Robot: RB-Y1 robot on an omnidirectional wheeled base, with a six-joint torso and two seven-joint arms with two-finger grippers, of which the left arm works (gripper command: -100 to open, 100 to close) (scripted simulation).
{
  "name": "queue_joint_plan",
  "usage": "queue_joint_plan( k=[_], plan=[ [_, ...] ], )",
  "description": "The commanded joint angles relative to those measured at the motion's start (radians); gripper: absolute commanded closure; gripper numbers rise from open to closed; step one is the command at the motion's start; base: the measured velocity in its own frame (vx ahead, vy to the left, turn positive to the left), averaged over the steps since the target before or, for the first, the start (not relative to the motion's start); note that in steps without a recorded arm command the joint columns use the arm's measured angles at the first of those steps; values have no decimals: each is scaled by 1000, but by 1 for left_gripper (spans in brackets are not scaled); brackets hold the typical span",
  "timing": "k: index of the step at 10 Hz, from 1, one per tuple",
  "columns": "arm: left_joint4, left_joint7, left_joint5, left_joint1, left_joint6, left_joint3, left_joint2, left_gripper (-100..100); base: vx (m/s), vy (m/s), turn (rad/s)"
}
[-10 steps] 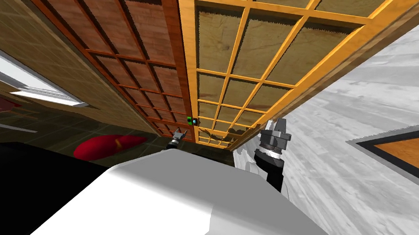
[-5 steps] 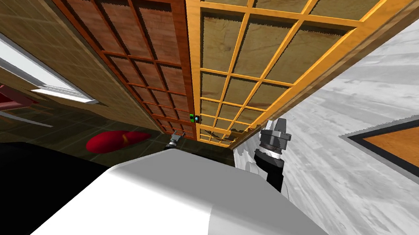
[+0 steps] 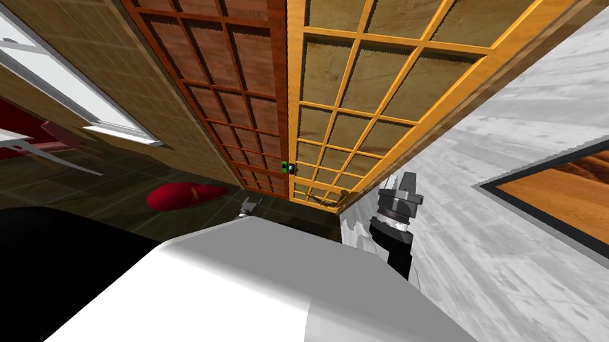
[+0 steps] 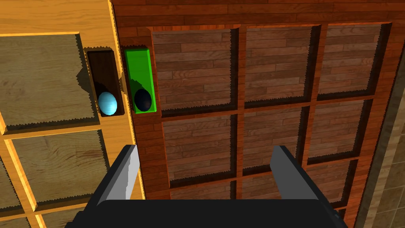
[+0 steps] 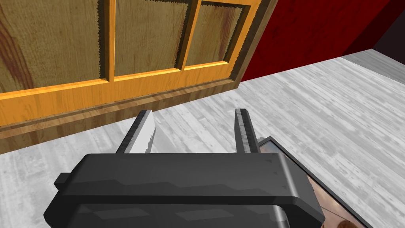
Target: Pull the door open
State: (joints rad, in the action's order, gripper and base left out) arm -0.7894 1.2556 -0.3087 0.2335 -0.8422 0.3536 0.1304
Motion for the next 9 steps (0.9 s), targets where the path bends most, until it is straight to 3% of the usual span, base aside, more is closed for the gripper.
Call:
queue_joint_plan(
  k=[1, 3, 6, 9],
  plan=[
    [-1, 0, -7, 27, 19, 20, 6, -100, -174, -35, 73],
    [9, 4, -9, 33, 22, 31, 8, -100, -133, -16, 45],
    [57, 28, -23, 51, 36, 83, 12, -100, -103, -8, 65],
    [90, 47, -37, 41, 46, 119, 3, -100, -73, 8, 19]
  ],
)
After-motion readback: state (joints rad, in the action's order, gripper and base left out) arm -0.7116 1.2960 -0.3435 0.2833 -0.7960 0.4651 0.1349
